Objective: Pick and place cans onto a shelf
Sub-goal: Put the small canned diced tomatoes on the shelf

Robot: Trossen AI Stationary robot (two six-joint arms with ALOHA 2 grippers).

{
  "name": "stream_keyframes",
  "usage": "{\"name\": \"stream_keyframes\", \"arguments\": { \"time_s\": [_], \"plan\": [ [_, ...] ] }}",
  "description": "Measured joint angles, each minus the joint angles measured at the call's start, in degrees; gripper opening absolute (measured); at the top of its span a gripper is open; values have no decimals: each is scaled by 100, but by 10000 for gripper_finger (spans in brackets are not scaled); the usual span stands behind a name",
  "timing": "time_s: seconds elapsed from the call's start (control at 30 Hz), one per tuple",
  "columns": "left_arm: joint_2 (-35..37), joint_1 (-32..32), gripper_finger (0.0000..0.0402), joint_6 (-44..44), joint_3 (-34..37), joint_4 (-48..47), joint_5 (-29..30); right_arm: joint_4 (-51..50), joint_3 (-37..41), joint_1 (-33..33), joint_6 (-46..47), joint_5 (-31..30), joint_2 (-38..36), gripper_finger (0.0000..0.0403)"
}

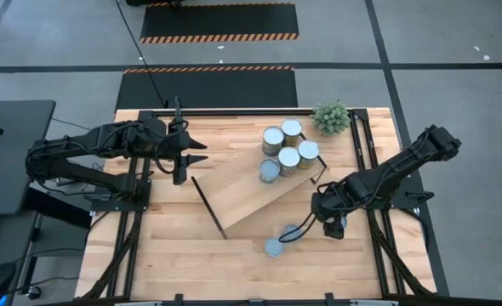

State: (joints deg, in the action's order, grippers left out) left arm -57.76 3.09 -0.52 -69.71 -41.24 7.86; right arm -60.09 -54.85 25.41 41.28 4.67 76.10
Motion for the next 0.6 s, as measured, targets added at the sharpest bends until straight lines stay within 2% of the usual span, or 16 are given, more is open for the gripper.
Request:
{"name": "stream_keyframes", "arguments": {
  "time_s": [0.17,0.6],
  "plan": [
    [0,0,144,33,0,-1,0,-100,299,88,120,139,-260,396],
    [0,0,144,37,0,-8,0,-176,1007,604,836,664,-407,399]
  ]
}}
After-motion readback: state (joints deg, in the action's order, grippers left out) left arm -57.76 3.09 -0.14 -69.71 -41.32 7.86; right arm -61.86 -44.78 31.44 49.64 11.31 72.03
